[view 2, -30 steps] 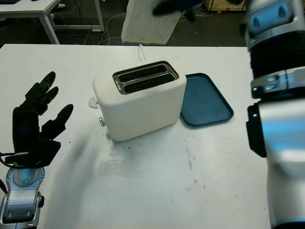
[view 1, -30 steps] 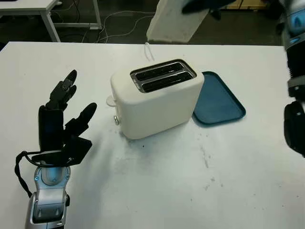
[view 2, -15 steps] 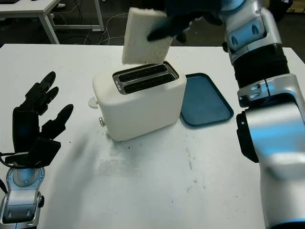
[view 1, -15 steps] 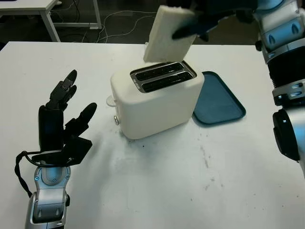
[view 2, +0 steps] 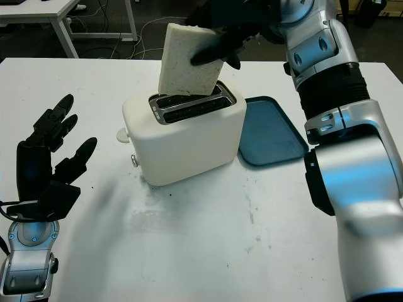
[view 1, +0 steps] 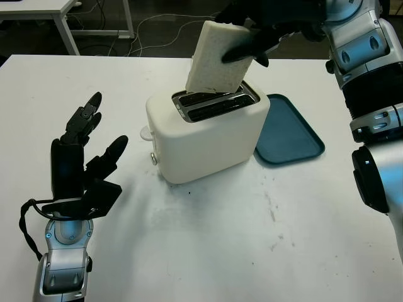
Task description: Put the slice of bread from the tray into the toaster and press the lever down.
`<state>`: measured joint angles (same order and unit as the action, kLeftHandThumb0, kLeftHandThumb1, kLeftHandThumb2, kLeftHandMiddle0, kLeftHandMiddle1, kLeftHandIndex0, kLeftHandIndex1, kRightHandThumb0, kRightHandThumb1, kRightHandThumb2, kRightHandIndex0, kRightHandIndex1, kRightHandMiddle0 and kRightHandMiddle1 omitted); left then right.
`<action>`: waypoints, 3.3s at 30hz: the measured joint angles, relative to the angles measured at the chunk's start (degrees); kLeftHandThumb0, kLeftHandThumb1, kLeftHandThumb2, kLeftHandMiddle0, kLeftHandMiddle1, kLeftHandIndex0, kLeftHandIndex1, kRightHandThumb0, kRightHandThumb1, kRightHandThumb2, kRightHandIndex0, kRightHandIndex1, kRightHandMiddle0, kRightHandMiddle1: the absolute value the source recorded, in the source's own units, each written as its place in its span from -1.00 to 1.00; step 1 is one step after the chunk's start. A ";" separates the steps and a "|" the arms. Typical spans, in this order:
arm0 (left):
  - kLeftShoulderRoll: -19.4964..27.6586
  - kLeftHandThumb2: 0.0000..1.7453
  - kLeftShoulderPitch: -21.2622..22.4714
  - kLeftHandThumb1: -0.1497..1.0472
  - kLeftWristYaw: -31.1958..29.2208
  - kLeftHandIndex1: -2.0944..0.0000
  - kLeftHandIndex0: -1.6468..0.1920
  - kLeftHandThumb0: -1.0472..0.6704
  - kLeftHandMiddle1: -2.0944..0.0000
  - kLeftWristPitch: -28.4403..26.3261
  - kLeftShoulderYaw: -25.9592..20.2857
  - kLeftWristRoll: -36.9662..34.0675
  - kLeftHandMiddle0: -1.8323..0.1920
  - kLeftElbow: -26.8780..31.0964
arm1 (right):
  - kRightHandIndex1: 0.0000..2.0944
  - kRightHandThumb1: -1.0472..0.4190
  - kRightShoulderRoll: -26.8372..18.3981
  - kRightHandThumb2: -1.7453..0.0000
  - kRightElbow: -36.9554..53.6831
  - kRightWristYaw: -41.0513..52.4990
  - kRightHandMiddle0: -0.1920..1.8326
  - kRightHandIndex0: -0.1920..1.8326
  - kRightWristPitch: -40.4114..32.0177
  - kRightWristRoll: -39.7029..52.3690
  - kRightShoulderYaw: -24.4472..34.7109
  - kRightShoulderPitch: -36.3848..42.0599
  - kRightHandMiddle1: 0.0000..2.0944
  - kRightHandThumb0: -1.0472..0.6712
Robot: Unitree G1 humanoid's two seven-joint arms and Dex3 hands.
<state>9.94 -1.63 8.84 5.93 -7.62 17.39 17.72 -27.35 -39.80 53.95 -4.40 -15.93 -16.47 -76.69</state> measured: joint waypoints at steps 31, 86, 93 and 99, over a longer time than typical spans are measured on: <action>-0.35 -0.61 0.01 0.79 0.08 1.00 0.31 -0.66 1.00 -0.09 0.16 0.24 0.23 0.02 | 0.67 -0.83 -0.88 0.51 4.34 1.49 0.01 0.22 1.24 -5.02 -4.34 5.49 0.67 -0.28; 11.48 -0.72 4.52 0.79 -3.30 0.95 0.15 -0.53 0.94 7.57 -1.56 2.61 0.10 -2.12 | -0.39 -0.83 0.61 0.68 4.33 -52.77 0.16 0.08 34.22 8.84 22.96 45.23 -0.97 -0.14; 14.84 -0.81 6.32 0.79 -5.45 0.94 0.06 -0.49 0.92 9.83 -1.52 4.75 0.05 -3.28 | -0.50 -0.83 5.08 0.59 14.47 -58.36 0.22 0.14 34.03 9.59 26.37 58.77 -0.97 -0.26; 17.55 -0.86 7.12 0.79 -6.23 0.91 -0.04 -0.42 0.87 13.24 -1.03 7.11 -0.05 -5.14 | -0.53 -0.83 9.99 0.67 19.97 -59.95 0.26 0.19 30.90 12.06 27.90 64.20 -0.98 -0.34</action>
<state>27.48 5.50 2.61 19.18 -8.66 24.50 12.58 -17.36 -19.82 -6.00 26.49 -3.88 11.43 -12.50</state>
